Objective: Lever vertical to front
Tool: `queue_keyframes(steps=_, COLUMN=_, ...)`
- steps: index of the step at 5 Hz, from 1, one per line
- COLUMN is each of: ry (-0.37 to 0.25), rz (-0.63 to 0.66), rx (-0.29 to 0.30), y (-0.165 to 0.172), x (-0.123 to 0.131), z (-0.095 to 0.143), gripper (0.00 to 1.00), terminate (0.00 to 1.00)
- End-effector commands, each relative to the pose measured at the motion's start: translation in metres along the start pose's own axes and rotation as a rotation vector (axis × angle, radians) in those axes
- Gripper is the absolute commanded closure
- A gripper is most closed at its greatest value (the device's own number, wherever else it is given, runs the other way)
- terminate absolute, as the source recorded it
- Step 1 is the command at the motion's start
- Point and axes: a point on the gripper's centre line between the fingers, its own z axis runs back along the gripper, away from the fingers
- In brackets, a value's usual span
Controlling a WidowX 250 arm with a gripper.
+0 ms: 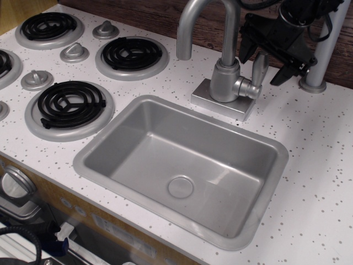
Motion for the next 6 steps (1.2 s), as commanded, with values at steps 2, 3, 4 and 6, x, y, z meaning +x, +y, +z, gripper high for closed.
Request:
queue_keyframes(steps=2, ry=-0.021, rz=0.046, rx=-0.040, y=0.009, x=0.014, z=0.007, gripper=1.00, terminate=0.00)
queue_keyframes(steps=3, ry=0.024, rz=0.072, rx=-0.060, y=0.007, x=0.003, z=0.006, gripper=1.00, terminate=0.00)
queue_keyframes(steps=4, ry=0.082, rz=0.100, rx=-0.056, y=0.003, x=-0.012, z=0.012, gripper=1.00, terminate=0.00)
queue_keyframes(steps=6, ry=0.161, rz=0.135, rx=-0.117, y=-0.002, x=-0.031, z=-0.004, gripper=1.00, terminate=0.00)
